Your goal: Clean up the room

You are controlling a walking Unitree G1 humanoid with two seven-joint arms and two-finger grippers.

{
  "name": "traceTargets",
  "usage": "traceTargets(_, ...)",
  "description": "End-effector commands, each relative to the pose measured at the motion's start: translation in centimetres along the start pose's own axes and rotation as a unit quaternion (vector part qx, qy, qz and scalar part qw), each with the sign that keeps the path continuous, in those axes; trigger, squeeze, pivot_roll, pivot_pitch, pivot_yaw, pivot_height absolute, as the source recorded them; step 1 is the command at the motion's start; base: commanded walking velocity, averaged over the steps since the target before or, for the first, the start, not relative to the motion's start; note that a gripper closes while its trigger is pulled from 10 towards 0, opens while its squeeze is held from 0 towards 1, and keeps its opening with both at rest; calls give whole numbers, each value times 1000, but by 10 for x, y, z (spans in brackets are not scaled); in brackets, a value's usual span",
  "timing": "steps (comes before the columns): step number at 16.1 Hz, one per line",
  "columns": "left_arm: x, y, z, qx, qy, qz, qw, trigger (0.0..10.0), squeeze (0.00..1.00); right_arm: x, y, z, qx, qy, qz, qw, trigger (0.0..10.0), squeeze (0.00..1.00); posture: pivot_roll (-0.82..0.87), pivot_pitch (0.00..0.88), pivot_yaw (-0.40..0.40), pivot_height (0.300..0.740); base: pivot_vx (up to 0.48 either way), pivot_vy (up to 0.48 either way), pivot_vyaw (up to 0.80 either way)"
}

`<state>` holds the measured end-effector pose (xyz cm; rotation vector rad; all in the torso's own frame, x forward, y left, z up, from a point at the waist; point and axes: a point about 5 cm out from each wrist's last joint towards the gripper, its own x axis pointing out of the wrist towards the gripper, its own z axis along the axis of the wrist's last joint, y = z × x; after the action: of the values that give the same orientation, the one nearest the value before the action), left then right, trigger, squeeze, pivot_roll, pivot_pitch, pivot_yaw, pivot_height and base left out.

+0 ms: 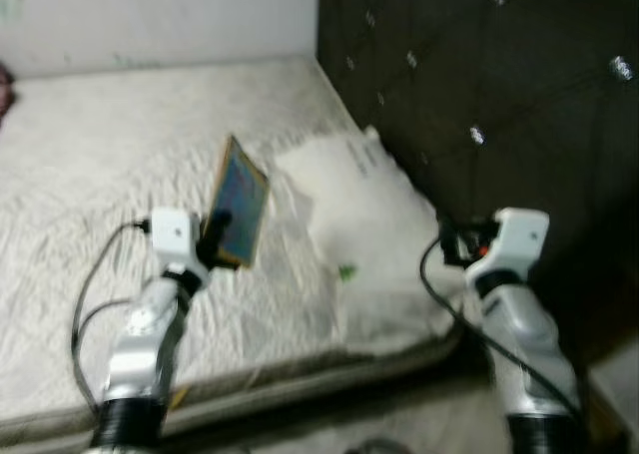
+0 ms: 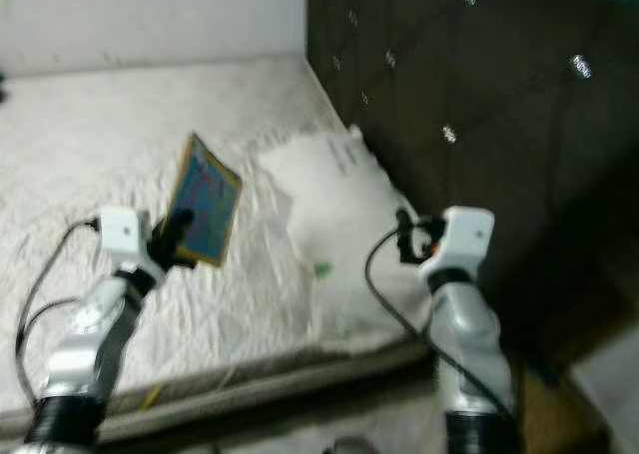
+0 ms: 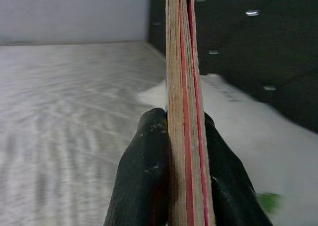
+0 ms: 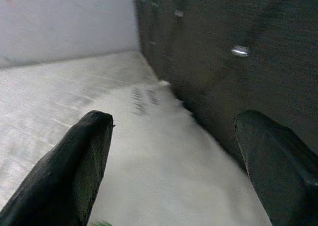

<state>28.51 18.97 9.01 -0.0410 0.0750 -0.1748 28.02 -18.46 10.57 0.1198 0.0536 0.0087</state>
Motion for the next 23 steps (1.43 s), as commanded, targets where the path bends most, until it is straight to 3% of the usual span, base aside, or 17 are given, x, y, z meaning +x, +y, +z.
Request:
traceTargets(1, -1, 8, 6, 11, -9, 21, 1000, 10000, 0, 1, 4, 2, -3, -3, 8, 1000, 10000, 0, -40, 0, -13, 740, 0, 0, 0)
traceTargets(5, -2, 7, 2, 15, 0, 30, 999, 10000, 0, 1, 3, 2, -3, -3, 8, 1000, 10000, 0, -35, 0, -15, 740, 0, 0, 0)
traceTargets(8, -5, 13, 0, 27, 2, 69, 997, 10000, 0, 1, 5, 1, -3, -2, 10, 1000, 10000, 0, -24, 0, -22, 740, 0, 0, 0)
traceTargets(11, -14, 18, -3, 17, 5, 82, 996, 10000, 0, -4, 12, -4, -15, 5, 26, 1000, 10000, 0, -9, 0, -27, 740, 0, 0, 0)
traceTargets(14, -15, 17, -11, -57, 33, 72, 995, 10000, 0, -4, 16, -7, -2, 10, 26, 1000, 10000, 0, -14, 0, -22, 740, 0, 0, 0)
traceTargets(15, -14, 16, -10, -64, 32, 69, 995, 10000, 0, -4, 15, -6, 1, 9, 25, 1000, 10000, 0, -14, 0, -23, 740, 0, 0, 0)
traceTargets(19, -11, 13, -9, -52, 33, 64, 996, 10000, 0, -1, 14, -4, 4, 5, 28, 1000, 10000, 0, -18, 0, -22, 736, 0, 0, 0)
traceTargets(23, -13, 18, -7, -50, 34, 71, 996, 10000, 0, -1, 17, -4, 6, 6, 34, 999, 10000, 0, -14, 0, -26, 701, 0, 0, 0)
